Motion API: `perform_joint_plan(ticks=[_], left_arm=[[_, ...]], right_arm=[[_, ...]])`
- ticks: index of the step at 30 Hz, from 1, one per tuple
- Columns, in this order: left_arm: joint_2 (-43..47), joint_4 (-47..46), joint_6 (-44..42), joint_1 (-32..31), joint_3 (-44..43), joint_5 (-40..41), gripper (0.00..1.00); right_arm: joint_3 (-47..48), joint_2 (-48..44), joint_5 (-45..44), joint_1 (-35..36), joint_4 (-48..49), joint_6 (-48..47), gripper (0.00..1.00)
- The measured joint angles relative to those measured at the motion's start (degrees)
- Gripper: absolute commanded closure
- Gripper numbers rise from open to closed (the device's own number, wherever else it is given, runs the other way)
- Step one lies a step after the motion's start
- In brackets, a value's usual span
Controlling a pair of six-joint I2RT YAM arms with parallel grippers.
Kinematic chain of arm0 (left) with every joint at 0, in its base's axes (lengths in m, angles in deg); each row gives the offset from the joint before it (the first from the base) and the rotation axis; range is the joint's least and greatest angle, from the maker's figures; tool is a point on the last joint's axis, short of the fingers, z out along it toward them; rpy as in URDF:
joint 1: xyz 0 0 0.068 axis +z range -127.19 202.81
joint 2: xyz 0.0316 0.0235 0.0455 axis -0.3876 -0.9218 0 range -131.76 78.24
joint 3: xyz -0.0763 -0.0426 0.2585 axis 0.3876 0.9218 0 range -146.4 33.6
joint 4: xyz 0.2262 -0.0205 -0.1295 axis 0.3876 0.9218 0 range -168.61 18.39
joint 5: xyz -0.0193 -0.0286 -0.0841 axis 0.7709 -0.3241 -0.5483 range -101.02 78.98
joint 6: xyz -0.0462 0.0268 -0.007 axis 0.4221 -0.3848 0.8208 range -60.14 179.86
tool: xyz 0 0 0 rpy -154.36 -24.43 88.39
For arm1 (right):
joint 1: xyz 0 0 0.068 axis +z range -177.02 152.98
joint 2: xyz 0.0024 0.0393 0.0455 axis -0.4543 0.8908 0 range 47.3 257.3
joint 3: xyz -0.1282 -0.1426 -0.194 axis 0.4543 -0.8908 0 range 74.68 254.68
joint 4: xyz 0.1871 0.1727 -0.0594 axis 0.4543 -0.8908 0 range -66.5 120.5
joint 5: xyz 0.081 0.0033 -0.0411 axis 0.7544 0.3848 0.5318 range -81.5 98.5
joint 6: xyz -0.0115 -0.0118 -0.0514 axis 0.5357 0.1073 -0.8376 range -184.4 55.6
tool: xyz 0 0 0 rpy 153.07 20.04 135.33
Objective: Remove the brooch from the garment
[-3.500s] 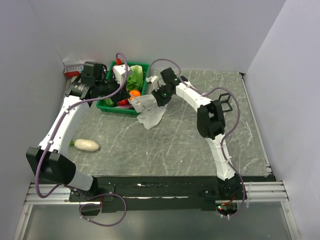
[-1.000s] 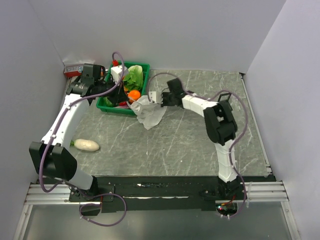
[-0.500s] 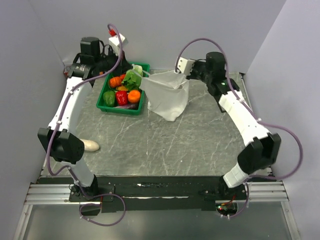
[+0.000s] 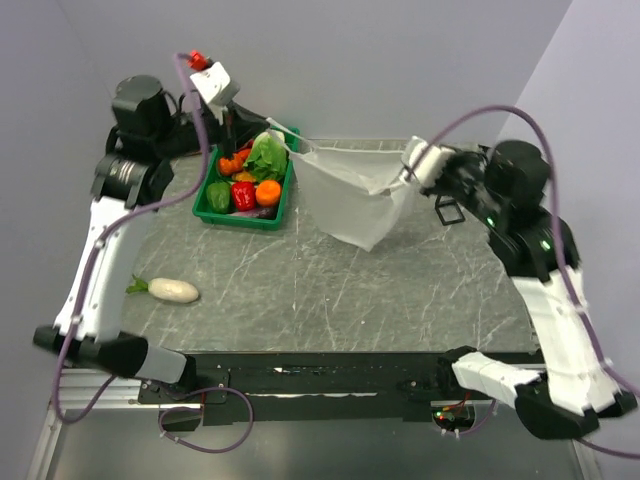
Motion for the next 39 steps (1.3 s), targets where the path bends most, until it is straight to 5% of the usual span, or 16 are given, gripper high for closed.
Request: perform_joint_plan(ticks=[11, 20, 24, 26, 29, 34, 39], left_arm=[[11.98, -5.62, 2.99, -3.13, 10.34, -3.37, 0.99], [-5.46, -8.11, 3.54, -3.91, 19.37, -1.64, 0.98], [-19.37, -8.2, 4.46, -3.91, 18.95, 0.59, 0.74], [-27.26, -6.6, 5.09, -3.91, 15.15, 2.03, 0.6], [-34.51, -5.42, 6.45, -3.89, 11.13, 5.51, 0.49], [-30.62, -8.31, 7.74, -4.04, 15.93, 7.54, 0.45], [-25.09, -8.44, 5.25, -6.38, 18.73, -0.72, 0.45]], right_arm=[[0.63, -9.9, 1.07, 4.24, -13.94, 6.51, 1.0], [-20.87, -4.11, 7.58, 3.08, -8.79, 13.46, 1.0], [-26.05, 9.57, 9.07, 1.62, -1.73, 21.62, 0.86], [-25.33, 17.57, 9.44, 0.52, 2.47, 26.29, 0.66], [-20.0, 27.76, 8.83, -1.88, 4.2, 31.98, 0.56], [-14.45, 30.93, 8.13, -5.62, 6.82, 34.82, 0.54], [-16.44, 29.66, 12.22, -5.57, 3.67, 34.34, 0.56]])
